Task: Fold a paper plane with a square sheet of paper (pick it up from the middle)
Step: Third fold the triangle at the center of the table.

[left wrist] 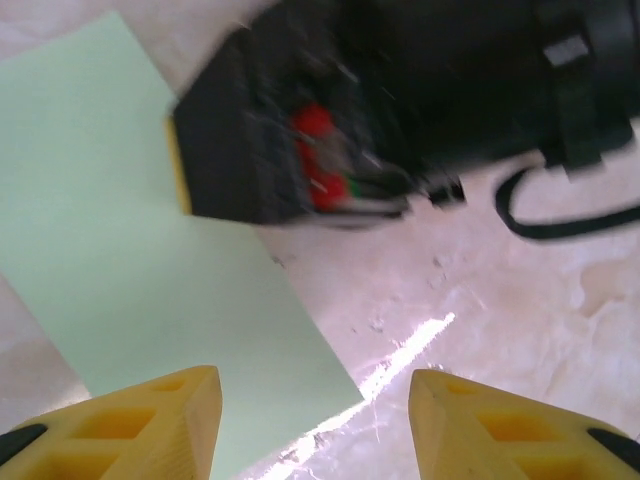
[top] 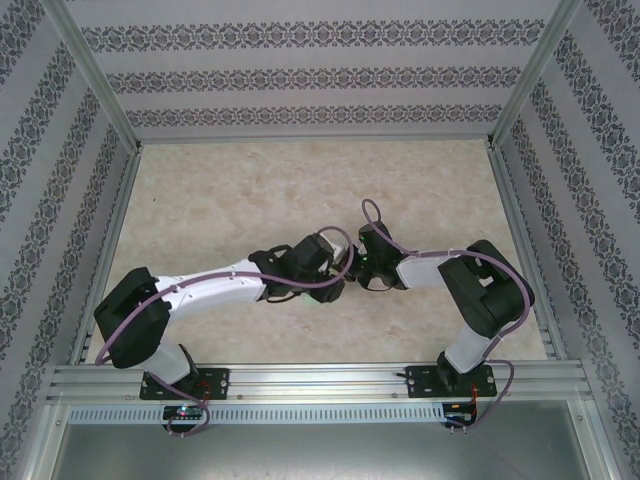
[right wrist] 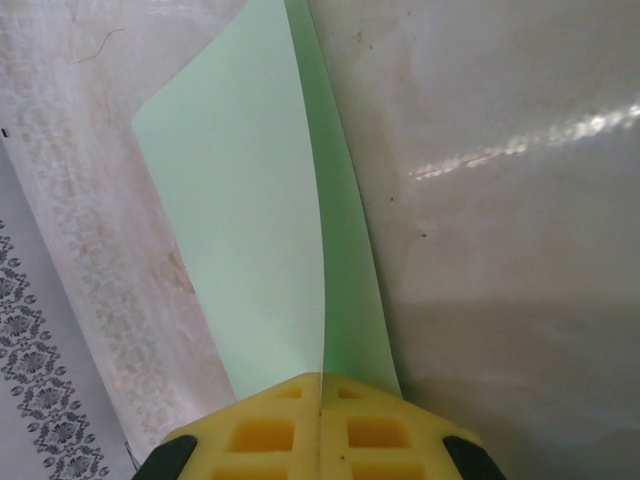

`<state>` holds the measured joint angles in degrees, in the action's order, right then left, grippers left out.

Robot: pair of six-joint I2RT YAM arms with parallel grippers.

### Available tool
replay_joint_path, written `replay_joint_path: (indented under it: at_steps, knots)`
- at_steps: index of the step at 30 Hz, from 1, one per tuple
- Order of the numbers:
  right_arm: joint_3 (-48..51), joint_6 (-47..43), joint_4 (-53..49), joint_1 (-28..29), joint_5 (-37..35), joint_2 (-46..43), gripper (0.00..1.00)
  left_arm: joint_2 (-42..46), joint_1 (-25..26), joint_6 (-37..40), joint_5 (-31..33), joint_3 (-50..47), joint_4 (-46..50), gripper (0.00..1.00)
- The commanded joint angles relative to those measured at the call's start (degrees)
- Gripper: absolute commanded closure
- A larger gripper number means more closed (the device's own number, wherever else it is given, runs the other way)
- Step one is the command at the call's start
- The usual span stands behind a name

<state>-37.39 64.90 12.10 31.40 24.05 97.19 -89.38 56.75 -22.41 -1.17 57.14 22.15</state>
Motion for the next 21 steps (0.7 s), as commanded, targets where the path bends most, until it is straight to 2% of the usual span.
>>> replay_joint_path:
  at_steps: [1,5,10,21]
  knots:
    - [-0.14,0.58,0.60,0.09,-0.59,0.37,0.96,1.32,4.29,4.09,6.00,-2.15,0.82,0.45]
    - [-0.47,0.46,0.14,0.07,-0.54,0.40,0.96,0.32,8.00,4.75,10.03,-3.36,0.41,0.42]
    - [-0.49,0.29,-0.06,-0.11,-0.32,0.37,0.95,-2.49,9.50,5.56,15.03,-2.52,1.26,0.41]
    - [-0.76,-0.08,-0.56,-0.72,0.20,0.81,0.94,-8.44,11.62,5.51,18.92,1.37,2.45,0.45]
